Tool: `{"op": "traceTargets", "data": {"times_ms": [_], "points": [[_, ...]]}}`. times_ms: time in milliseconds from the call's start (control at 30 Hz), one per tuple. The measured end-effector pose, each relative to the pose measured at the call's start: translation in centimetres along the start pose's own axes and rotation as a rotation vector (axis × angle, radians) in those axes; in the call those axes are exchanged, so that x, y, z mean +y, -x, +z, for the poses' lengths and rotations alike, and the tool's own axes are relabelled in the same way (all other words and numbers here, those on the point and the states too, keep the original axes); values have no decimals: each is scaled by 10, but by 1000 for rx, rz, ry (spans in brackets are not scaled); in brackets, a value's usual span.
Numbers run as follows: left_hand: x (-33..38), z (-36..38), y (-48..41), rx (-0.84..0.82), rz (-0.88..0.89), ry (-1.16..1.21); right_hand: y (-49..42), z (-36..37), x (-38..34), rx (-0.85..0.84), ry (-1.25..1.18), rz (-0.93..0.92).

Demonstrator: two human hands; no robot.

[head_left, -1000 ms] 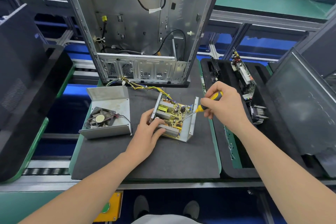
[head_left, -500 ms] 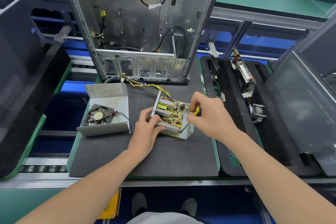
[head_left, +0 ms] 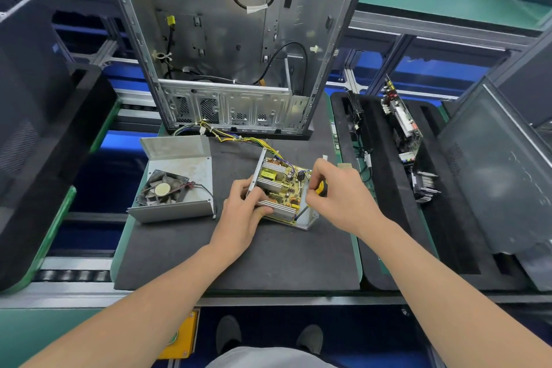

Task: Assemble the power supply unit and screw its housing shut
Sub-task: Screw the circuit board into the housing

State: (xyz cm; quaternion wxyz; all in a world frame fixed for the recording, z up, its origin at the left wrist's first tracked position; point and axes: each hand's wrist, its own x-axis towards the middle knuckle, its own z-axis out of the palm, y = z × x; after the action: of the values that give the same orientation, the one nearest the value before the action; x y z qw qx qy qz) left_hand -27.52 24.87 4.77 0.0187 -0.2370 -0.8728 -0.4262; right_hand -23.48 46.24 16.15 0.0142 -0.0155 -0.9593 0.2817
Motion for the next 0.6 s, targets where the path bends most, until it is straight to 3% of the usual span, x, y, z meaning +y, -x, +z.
{"op": "traceTargets", "data": {"times_ms": [600], "points": [[3, -5, -1, -34, -33, 36, 0, 5, -2, -41, 22, 5]]}}
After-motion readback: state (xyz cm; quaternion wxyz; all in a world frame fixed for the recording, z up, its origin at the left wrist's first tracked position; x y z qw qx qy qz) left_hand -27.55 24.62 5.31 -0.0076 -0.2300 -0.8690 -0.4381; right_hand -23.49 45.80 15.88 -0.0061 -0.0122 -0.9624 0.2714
